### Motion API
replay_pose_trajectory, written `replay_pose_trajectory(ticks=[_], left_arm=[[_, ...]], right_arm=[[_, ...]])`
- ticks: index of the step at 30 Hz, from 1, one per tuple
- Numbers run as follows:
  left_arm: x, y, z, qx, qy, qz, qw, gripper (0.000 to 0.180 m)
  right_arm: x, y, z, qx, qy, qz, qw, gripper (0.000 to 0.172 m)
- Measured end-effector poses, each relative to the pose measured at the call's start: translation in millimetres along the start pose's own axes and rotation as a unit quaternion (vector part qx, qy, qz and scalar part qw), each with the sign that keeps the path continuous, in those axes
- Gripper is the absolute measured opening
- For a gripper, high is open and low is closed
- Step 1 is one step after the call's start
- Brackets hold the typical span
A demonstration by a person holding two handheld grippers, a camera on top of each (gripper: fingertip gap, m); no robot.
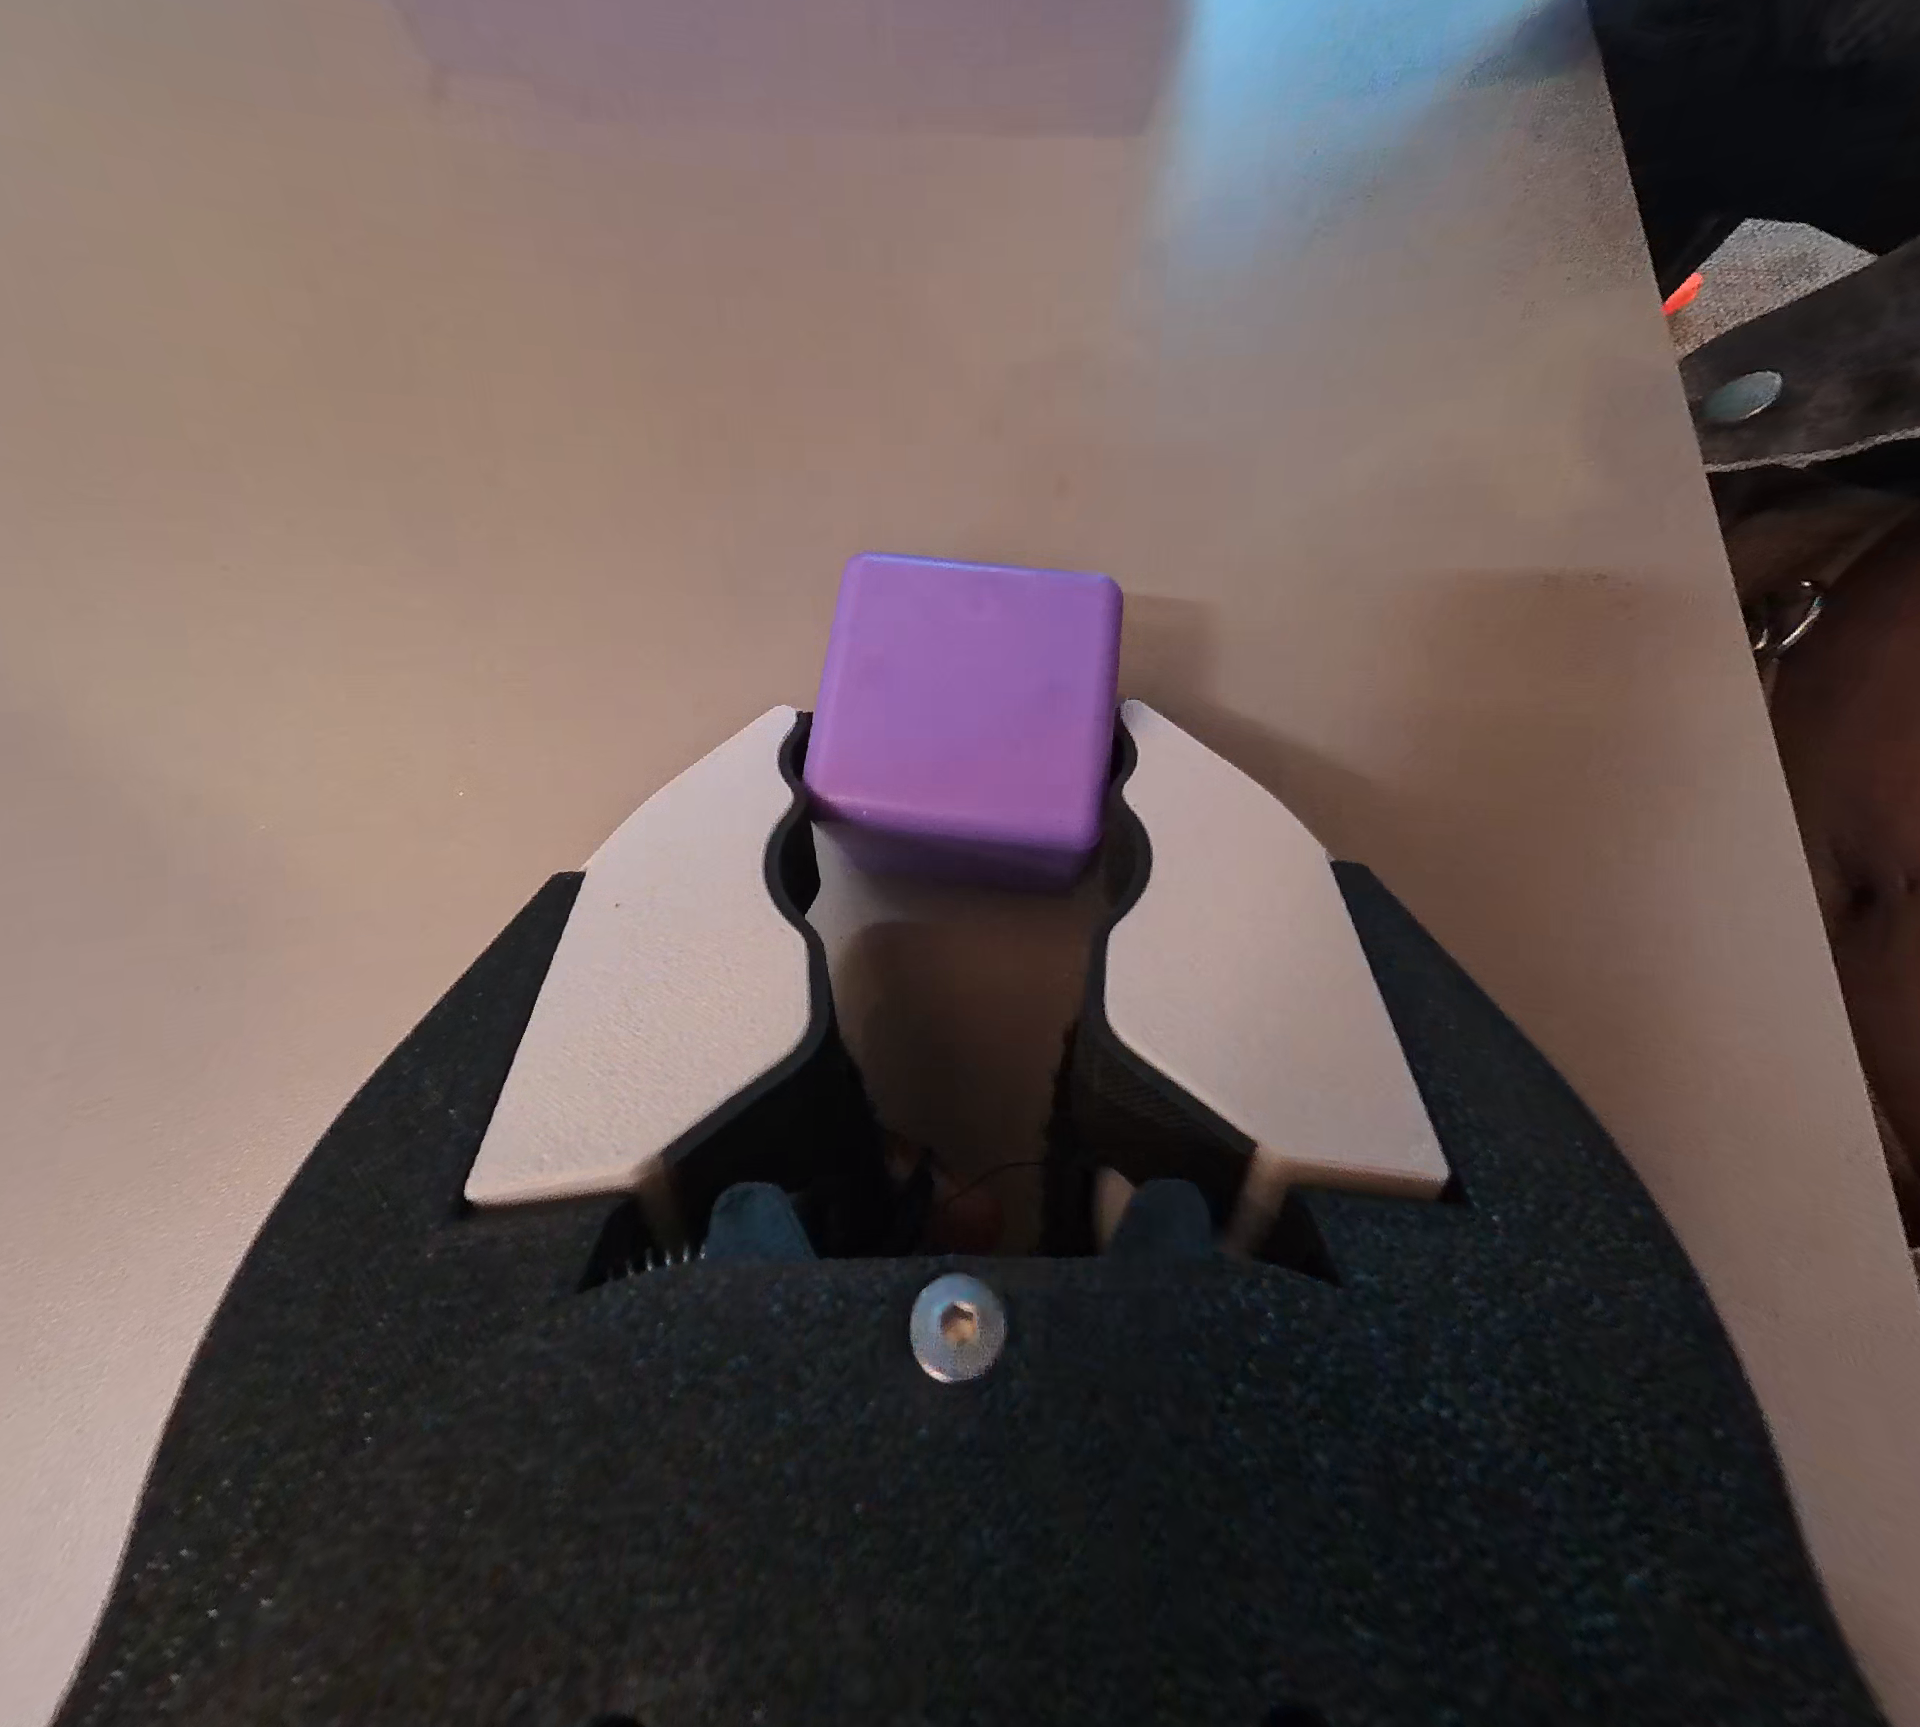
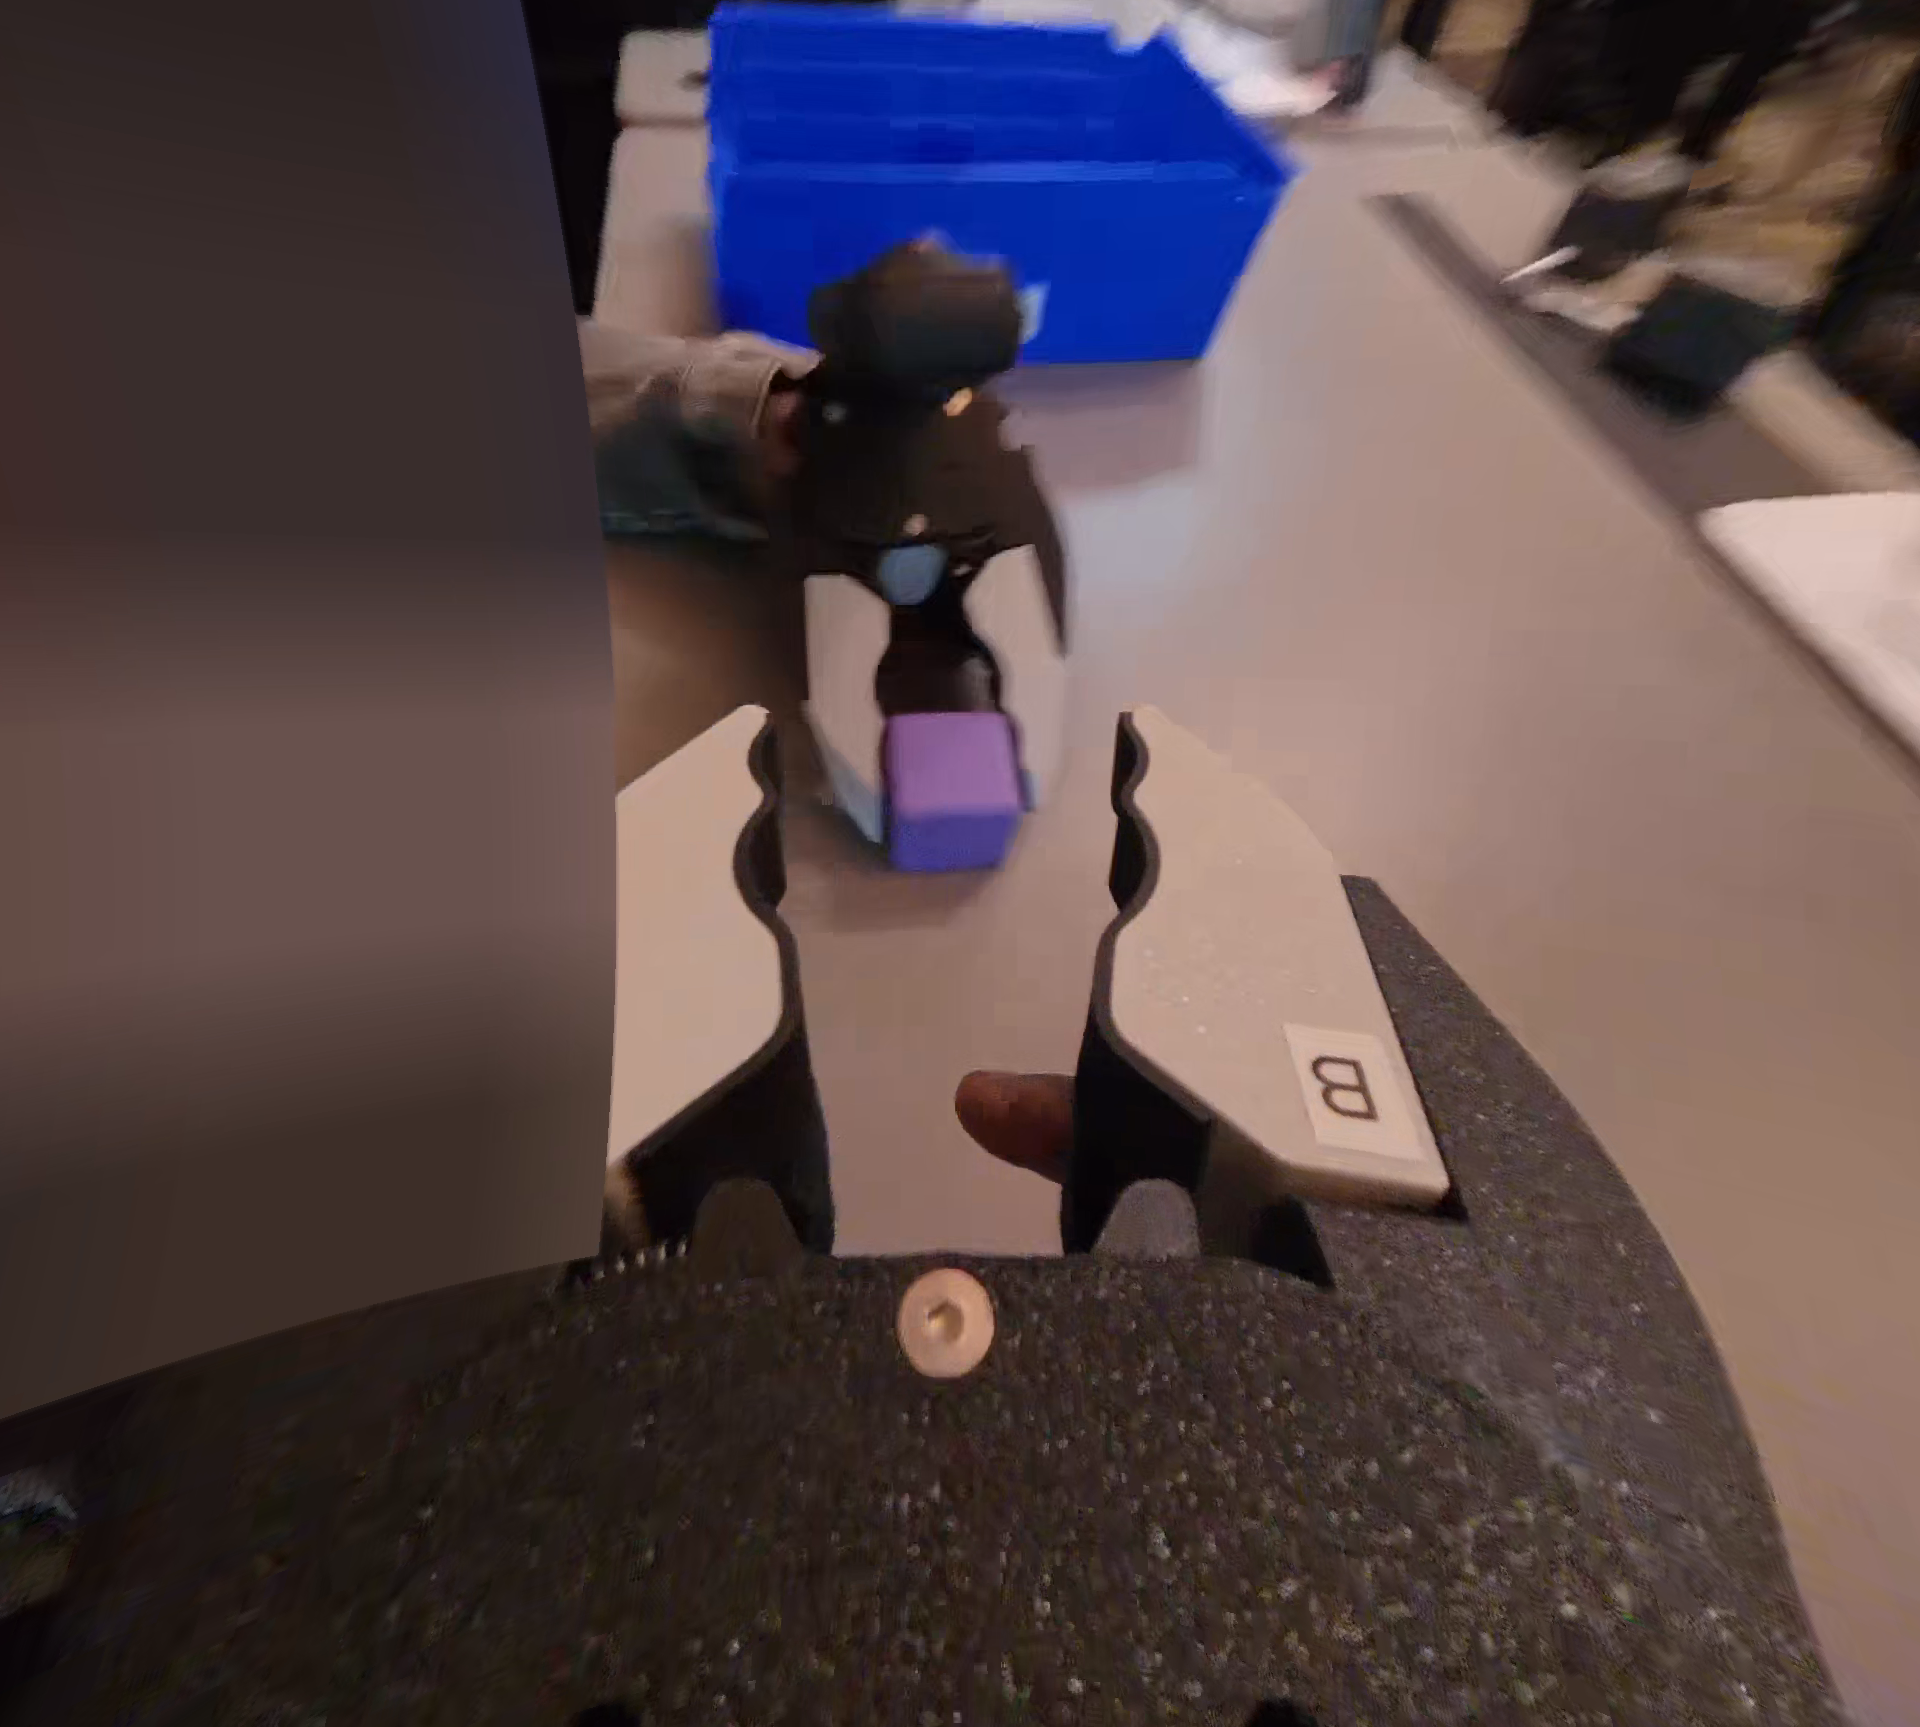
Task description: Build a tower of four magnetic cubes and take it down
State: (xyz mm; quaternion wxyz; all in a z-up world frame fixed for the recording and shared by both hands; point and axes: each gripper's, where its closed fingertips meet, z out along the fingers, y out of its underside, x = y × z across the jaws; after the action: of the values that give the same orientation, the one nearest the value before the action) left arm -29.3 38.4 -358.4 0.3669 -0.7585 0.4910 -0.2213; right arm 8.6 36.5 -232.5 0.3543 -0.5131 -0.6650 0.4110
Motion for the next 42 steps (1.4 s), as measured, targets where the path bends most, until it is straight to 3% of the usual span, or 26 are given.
replay_pose_trajectory(ticks=[3, 6, 21, 26, 30, 35, 38, 42], left_arm=[[0.1, -0.2, -0.3, 0.0, 0.001, 0.0, 1.0, 0.052], [0.0, -0.4, -0.3, 0.0, 0.001, -0.001, 1.0, 0.052], [1.9, -0.9, -1.1, 0.0, 0.002, 0.01, 1.0, 0.052], [-4.0, -6.6, -5.4, 0.024, -0.017, 0.006, 1.0, 0.071], [-9.9, -12.6, -11.7, 0.054, -0.02, -0.02, 0.998, 0.07], [-11.3, -8.8, -8.8, 0.038, -0.024, -0.023, 0.999, 0.068], [-11.8, -5.4, -5.9, 0.023, -0.03, -0.02, 0.999, 0.068], [-12.2, -4.1, -5.0, 0.018, -0.032, -0.02, 0.999, 0.068]], right_arm=[[-3.4, 38.0, 51.7, -0.036, -0.044, 0.015, 0.998, 0.067], [-2.6, 52.3, 73.8, -0.022, -0.067, 0.021, 0.997, 0.063], [-0.4, 77.3, 88.1, -0.051, -0.061, 0.007, 0.997, 0.047], [11.6, 65.2, 72.2, -0.033, -0.005, -0.017, 0.999, 0.047], [27.1, 37.9, 30.2, -0.017, 0.07, -0.02, 0.997, 0.046], [59.0, 17.2, -82.0, -0.022, 0.254, 0.013, 0.967, 0.047], [83.0, 49.4, -167.0, -0.067, 0.391, 0.072, 0.915, 0.047], [96.8, 128.6, -260.1, -0.175, 0.531, 0.195, 0.806, 0.046]])
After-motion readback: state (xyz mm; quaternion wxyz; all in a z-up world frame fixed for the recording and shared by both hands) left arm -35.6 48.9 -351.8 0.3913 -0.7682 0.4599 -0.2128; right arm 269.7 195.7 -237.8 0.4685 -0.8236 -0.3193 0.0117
